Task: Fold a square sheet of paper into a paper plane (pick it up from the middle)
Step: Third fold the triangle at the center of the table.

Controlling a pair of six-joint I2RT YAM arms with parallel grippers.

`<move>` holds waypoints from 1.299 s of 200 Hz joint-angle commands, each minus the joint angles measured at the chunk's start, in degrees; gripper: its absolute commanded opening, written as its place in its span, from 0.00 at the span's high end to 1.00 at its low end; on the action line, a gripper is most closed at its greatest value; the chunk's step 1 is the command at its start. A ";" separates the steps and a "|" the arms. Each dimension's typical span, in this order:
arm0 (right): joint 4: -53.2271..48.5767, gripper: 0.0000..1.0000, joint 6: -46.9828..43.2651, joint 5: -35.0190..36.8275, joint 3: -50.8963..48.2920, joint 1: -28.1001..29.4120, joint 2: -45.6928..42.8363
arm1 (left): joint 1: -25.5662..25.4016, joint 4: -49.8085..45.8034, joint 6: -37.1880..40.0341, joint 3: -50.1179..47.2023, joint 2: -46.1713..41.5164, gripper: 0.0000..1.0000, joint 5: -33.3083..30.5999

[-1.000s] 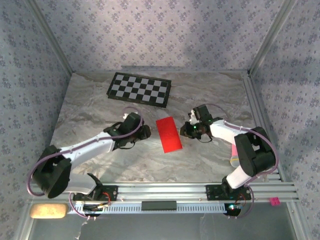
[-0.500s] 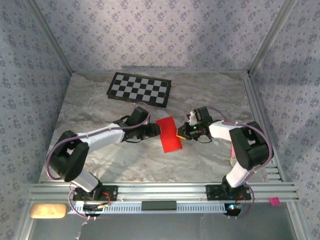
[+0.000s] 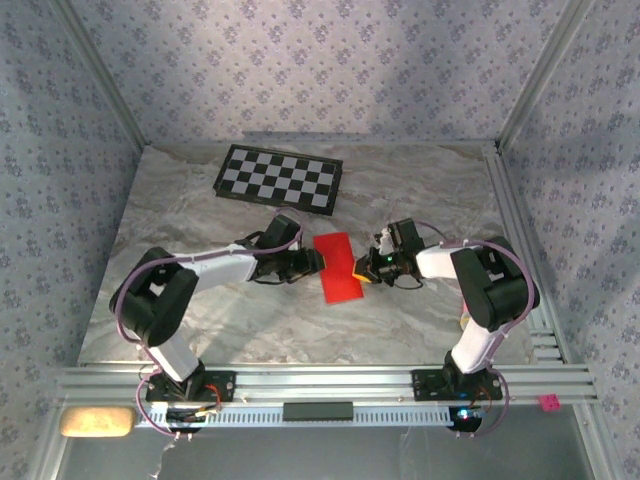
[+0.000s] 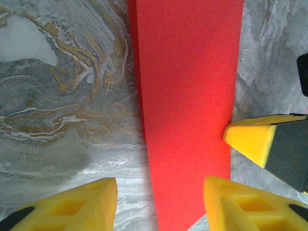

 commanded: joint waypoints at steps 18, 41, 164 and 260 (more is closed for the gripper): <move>-3.71 0.91 2.95 4.05 -1.53 0.94 2.22 | 0.42 3.19 -1.37 2.07 3.27 0.53 2.96; -3.98 0.91 2.82 4.23 -1.43 0.93 2.32 | 0.43 3.72 -1.54 2.73 4.90 0.56 3.69; -3.32 0.91 2.60 4.20 -1.08 1.57 3.35 | 0.56 7.37 -2.95 1.94 8.38 0.69 5.68; -3.19 0.91 2.71 4.17 -1.19 1.65 3.15 | 0.56 8.96 -3.61 1.28 8.32 0.73 5.38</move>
